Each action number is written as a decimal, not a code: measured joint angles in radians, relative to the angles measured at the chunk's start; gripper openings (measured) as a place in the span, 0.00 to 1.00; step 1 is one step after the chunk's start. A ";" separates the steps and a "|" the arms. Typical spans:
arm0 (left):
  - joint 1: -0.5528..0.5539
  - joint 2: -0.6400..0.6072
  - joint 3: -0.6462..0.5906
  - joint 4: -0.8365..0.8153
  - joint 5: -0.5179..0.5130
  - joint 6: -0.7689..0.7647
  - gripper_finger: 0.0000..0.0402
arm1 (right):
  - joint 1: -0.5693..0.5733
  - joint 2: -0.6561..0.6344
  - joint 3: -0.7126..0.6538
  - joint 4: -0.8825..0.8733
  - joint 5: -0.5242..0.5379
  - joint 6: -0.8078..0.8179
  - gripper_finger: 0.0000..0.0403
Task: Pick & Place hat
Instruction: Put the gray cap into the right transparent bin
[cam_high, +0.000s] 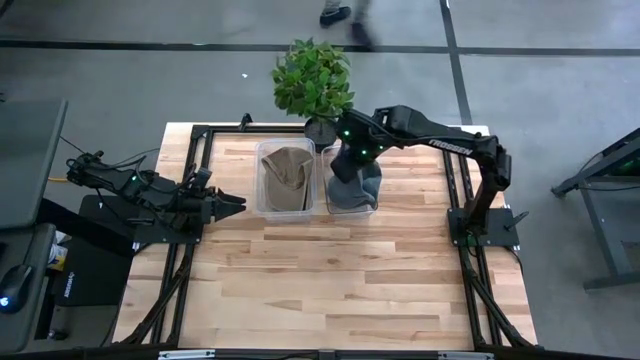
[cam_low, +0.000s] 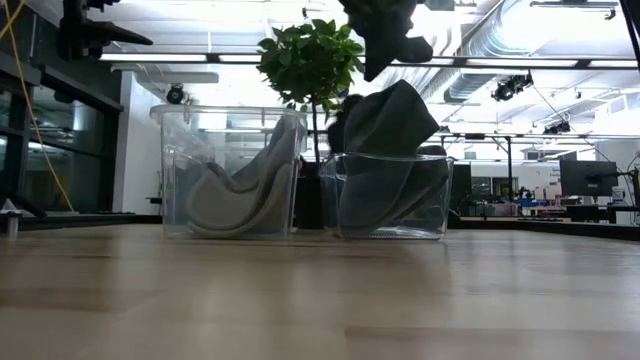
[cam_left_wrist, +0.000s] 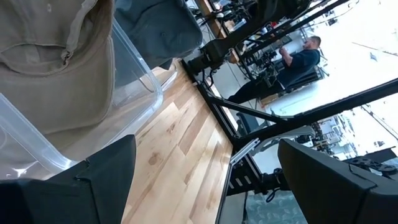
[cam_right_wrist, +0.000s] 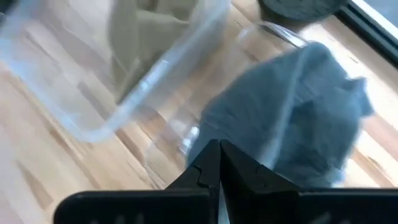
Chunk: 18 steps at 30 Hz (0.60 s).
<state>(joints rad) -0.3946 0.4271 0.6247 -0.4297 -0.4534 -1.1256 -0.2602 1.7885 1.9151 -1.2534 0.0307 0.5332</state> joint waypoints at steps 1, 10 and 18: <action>0.000 0.000 0.000 0.000 0.000 -0.004 0.87 | 0.002 0.000 -0.012 0.026 -0.012 0.002 0.01; 0.000 0.000 0.000 -0.021 -0.002 -0.012 0.87 | 0.026 0.001 -0.207 0.065 0.026 0.054 0.00; 0.000 0.000 0.001 -0.039 -0.003 -0.032 0.87 | 0.019 -0.002 -0.316 0.099 0.110 0.105 0.00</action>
<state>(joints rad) -0.3944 0.4271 0.6254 -0.4684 -0.4561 -1.1572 -0.2415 1.7866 1.5992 -1.1541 0.1404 0.6382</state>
